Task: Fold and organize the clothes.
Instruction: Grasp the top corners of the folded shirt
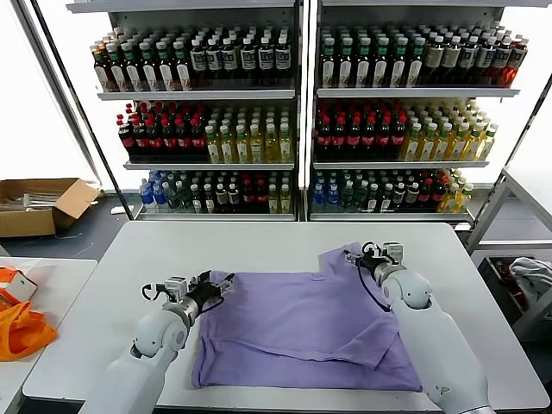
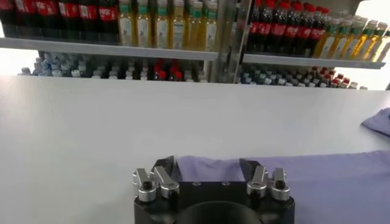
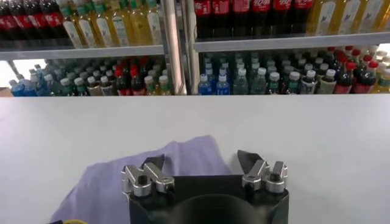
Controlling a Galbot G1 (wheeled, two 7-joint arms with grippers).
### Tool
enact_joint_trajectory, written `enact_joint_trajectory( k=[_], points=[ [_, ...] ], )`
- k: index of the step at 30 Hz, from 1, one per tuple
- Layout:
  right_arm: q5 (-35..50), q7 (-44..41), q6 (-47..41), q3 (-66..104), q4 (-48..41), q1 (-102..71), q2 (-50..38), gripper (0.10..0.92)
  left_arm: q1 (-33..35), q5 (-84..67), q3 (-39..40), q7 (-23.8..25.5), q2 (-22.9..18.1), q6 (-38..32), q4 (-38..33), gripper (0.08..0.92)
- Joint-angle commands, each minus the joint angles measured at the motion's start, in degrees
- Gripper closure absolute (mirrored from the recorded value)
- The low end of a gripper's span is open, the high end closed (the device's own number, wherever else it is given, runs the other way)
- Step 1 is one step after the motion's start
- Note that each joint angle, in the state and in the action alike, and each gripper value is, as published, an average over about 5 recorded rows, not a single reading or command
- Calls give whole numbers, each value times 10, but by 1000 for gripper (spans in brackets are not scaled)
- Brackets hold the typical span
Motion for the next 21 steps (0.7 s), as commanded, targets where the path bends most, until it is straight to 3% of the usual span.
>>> enact_joint_trajectory(
  k=[1,16,21],
  points=[
    [-2,9,-5,-2,-1,-8,1,368,4,-2,4,1,-2,1,-4,422],
    [6,27,-6,1,48,-32,-15,819,15,-4,3,2,-15,-2,-11,851],
    [15,34,-6,9,68,-40,-14,918,19,-6,0,-1,-16,-9,-19,913]
  ],
)
